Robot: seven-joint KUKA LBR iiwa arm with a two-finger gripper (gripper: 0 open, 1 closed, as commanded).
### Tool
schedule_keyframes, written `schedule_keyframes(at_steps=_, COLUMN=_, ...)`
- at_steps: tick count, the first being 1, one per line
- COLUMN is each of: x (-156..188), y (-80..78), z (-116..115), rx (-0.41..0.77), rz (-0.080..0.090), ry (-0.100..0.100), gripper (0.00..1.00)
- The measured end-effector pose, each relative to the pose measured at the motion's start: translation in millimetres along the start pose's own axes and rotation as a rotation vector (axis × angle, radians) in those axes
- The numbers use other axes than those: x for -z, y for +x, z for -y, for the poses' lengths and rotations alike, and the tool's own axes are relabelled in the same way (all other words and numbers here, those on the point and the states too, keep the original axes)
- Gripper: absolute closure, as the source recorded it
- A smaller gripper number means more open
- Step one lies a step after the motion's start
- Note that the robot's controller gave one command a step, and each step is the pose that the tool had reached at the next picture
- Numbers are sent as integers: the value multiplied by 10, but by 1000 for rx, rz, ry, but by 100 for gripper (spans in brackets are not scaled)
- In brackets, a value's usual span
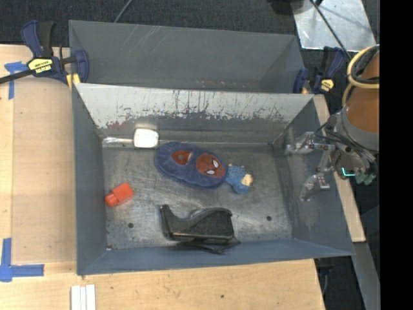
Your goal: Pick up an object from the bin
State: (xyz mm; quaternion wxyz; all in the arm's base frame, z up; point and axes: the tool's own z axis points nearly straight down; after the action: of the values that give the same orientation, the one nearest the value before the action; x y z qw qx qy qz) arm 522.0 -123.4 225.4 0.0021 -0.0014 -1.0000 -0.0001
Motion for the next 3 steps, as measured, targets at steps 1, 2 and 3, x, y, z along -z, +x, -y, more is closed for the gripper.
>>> schedule_keyframes(at_steps=1, x=-1114, y=-246, z=-481, rx=-522, rz=1, ry=-1, gripper=0)
schedule_keyframes(at_steps=2, x=-1517, y=-503, z=-824, rx=-479, rz=8, ry=3, gripper=0)
schedule_keyframes(at_steps=3, x=-1485, y=-535, z=-820, rx=-481, rz=22, ry=-1, gripper=100)
